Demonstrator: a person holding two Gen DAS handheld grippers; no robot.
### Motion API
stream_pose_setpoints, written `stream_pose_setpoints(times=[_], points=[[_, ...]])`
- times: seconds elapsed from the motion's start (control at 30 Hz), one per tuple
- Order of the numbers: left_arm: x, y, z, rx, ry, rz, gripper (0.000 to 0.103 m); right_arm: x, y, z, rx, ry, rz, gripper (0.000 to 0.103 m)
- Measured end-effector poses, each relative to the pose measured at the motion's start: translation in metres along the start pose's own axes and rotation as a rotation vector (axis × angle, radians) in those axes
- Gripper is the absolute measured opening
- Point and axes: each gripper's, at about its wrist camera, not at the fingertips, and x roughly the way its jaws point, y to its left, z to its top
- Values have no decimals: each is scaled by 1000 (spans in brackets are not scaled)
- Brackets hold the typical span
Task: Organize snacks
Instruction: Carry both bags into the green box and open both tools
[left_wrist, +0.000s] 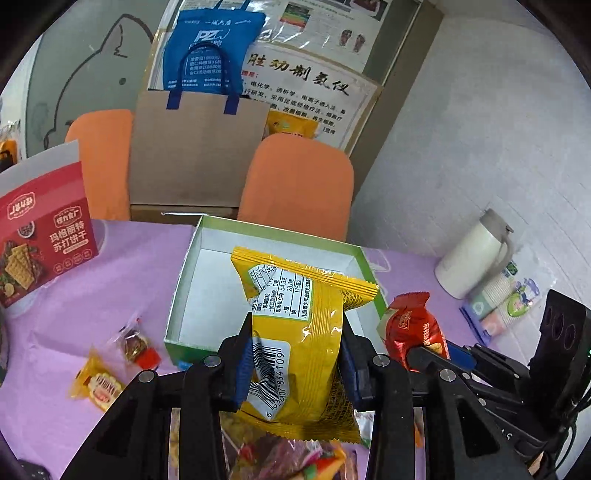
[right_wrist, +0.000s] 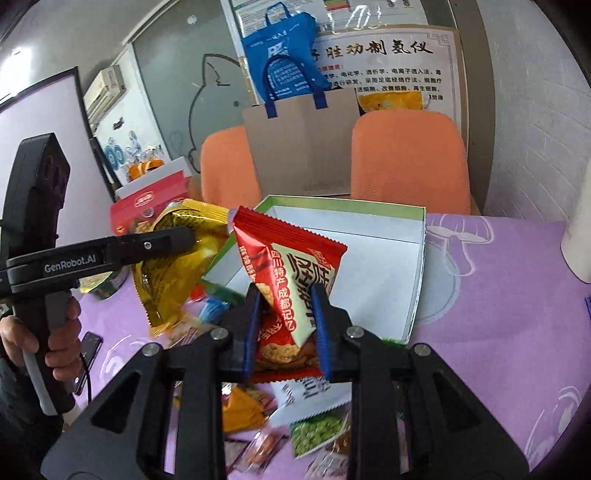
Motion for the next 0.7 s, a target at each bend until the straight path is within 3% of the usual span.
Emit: stream_pose_setpoints(times=[0.3,0.33,0.37,0.4,0.43,0.57,0.7], points=[[86,15,22,-9,63,56,41,82,-42,17,64,104,-75,32],[90,16,21,-13,63,76,49,87,-42,16,51,120,-82,32],[95,18,21,-22,64,102,62,92,-42,15,34,130,-89,43],[98,19,20,-31,72,137,92,93,-41,14,21,133,-100,57],[101,21,17,-33,68,169,99,94,-41,13,12,130,-102,59],[111,22,10,10,103,136,99,100,-41,6,-5,170,-73,59],[116,30,-8,-17,160,128,98,108,-35,-3,-68,225,-134,59]])
